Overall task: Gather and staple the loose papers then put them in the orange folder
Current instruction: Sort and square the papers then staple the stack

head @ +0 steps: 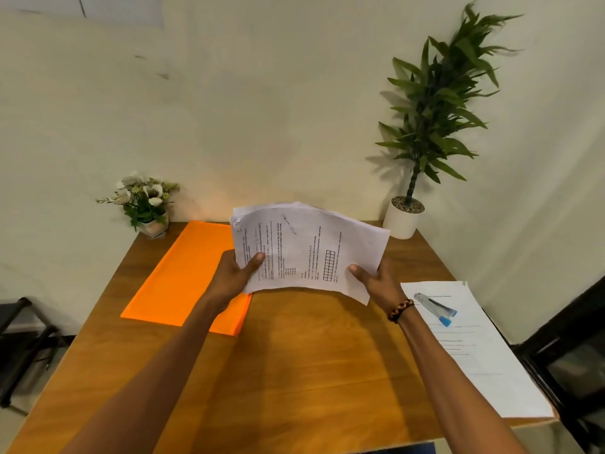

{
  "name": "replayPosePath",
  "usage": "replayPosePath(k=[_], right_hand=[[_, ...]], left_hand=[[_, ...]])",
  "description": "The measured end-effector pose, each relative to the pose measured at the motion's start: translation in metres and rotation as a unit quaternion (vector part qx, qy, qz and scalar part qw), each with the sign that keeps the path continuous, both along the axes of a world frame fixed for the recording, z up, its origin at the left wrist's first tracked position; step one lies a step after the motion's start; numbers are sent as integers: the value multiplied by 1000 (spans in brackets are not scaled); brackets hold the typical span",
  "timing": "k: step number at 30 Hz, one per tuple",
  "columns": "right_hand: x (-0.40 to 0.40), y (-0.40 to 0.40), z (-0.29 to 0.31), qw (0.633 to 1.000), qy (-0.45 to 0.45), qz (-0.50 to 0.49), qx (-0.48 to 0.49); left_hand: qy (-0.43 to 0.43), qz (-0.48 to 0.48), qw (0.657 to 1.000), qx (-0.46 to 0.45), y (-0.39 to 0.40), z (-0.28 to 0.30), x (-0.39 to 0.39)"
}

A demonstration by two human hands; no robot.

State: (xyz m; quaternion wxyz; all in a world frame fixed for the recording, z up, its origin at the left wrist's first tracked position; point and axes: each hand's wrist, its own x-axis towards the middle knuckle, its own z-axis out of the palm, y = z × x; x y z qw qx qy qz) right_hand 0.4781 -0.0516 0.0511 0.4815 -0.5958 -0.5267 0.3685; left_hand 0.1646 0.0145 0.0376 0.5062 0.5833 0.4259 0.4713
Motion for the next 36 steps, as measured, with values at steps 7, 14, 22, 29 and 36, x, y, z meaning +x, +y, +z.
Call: replayPosePath(k=[7, 14, 22, 29, 36], right_hand=[[-17, -18, -45, 997, 41, 21, -59], [-5, -15, -12, 999, 40, 1, 2], [-10, 1, 12, 999, 11, -1, 34], [-15, 5, -1, 996, 28, -76, 28], [-11, 6, -16, 998, 11, -58, -15]], left_hand=[[-2, -23, 998, -58, -18, -41, 9], [12, 39, 999, 0, -10, -11, 1], [0, 6, 999, 36, 2, 13, 10], [3, 32, 999, 15, 1, -4, 15], [5, -20, 1000, -16, 0, -19, 9]])
